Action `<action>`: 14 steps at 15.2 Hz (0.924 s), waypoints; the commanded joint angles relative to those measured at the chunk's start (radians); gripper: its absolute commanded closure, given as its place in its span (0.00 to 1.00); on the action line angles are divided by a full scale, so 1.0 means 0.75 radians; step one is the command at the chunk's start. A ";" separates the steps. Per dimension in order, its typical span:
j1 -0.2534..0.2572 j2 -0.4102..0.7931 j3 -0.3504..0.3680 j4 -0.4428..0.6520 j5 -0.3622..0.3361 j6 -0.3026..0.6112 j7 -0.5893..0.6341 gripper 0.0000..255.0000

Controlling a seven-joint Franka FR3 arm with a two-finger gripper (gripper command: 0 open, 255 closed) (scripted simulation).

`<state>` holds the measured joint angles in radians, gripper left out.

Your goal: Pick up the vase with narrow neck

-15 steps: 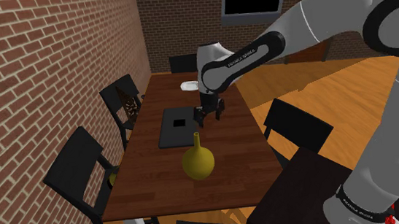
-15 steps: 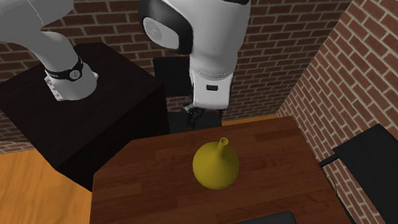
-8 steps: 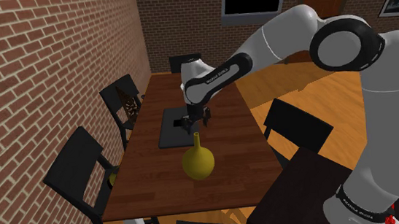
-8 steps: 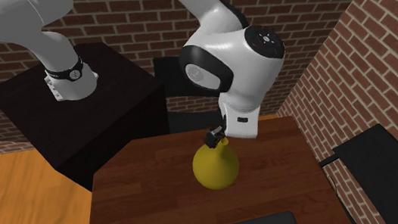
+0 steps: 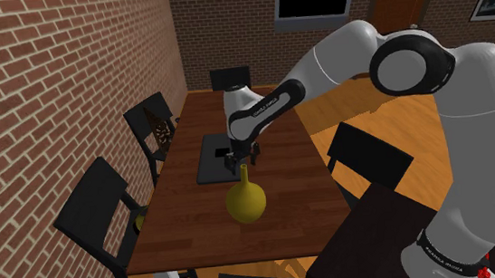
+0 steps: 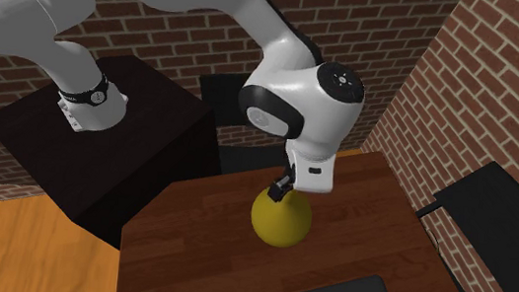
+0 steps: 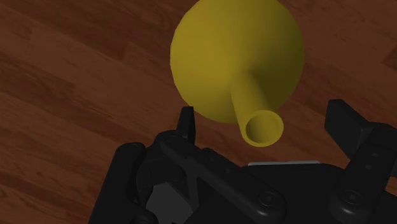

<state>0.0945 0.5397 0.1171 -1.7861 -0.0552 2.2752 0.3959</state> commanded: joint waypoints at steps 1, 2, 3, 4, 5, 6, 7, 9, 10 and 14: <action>-0.001 0.010 -0.001 0.001 -0.001 0.010 -0.001 0.00; -0.001 0.010 -0.001 -0.002 -0.001 0.013 -0.001 1.00; -0.002 0.010 -0.002 -0.003 -0.001 0.014 -0.002 1.00; -0.001 0.010 -0.001 -0.004 -0.001 0.014 -0.002 1.00; -0.001 0.010 -0.001 -0.003 -0.001 0.014 -0.001 1.00; -0.001 0.010 -0.001 -0.003 -0.001 0.014 -0.001 1.00; -0.001 0.010 -0.001 -0.003 -0.001 0.014 -0.002 1.00; -0.001 0.011 -0.001 -0.003 -0.001 0.014 -0.001 1.00; -0.001 0.010 -0.001 -0.003 -0.001 0.014 -0.002 1.00; -0.003 -0.024 0.002 0.006 0.003 -0.029 -0.003 1.00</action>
<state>0.0927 0.5310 0.1177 -1.7830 -0.0537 2.2621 0.3935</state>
